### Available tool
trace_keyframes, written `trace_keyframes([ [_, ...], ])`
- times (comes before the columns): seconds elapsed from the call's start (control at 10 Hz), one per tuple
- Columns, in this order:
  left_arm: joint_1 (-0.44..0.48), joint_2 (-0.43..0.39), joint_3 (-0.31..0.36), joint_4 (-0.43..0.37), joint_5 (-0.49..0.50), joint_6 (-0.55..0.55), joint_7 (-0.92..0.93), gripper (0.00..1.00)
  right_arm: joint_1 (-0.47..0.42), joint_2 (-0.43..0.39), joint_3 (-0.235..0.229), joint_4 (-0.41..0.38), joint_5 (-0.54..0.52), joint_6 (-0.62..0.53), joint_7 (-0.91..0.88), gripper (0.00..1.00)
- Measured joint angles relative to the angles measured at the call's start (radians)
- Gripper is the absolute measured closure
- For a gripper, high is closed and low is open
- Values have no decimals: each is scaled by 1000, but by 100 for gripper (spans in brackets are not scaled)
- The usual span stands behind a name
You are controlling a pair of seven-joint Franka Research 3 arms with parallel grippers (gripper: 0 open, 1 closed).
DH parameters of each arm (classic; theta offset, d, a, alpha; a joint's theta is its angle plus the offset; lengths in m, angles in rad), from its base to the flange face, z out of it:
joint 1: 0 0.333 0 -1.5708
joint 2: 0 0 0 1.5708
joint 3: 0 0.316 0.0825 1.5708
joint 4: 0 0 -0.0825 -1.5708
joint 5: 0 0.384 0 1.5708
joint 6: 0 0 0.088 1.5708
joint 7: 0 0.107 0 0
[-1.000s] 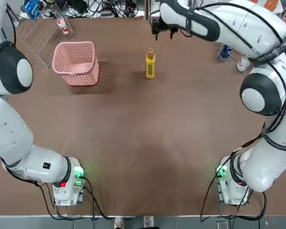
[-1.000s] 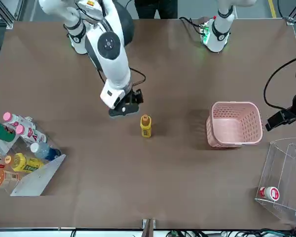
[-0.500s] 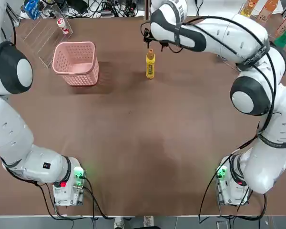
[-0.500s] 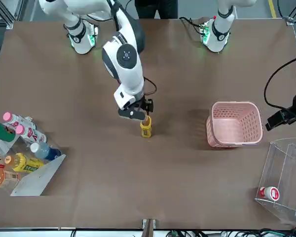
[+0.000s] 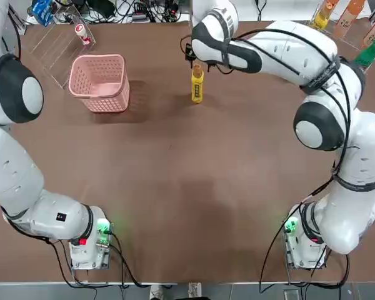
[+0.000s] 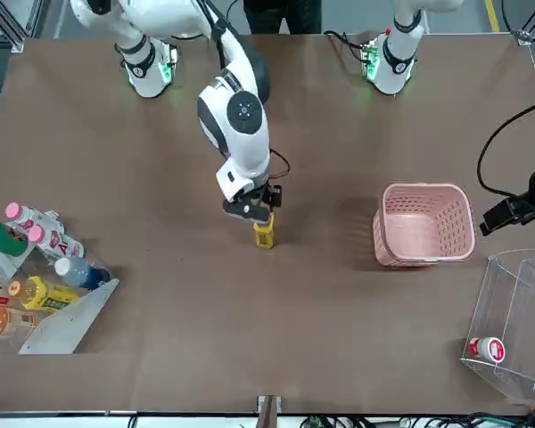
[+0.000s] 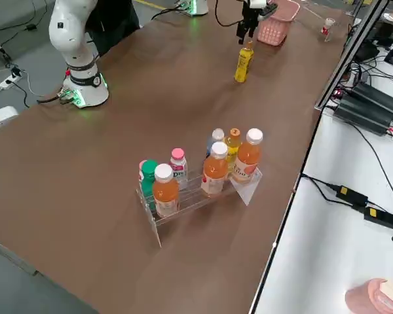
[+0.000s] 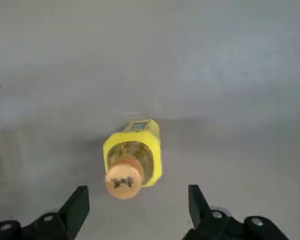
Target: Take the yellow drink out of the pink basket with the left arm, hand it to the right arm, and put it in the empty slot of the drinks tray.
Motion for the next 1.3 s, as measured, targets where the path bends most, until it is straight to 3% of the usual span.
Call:
trace_keyframes([
  [0.3,0,0,0,0,0,0,0,0,5,20,-2,19,-1,0,13,16],
  [0.6,0,0,0,0,0,0,0,0,5,27,-5,19,-2,0,18,29],
  [1.3,0,0,0,0,0,0,0,0,4,42,-9,33,-3,10,50,41],
])
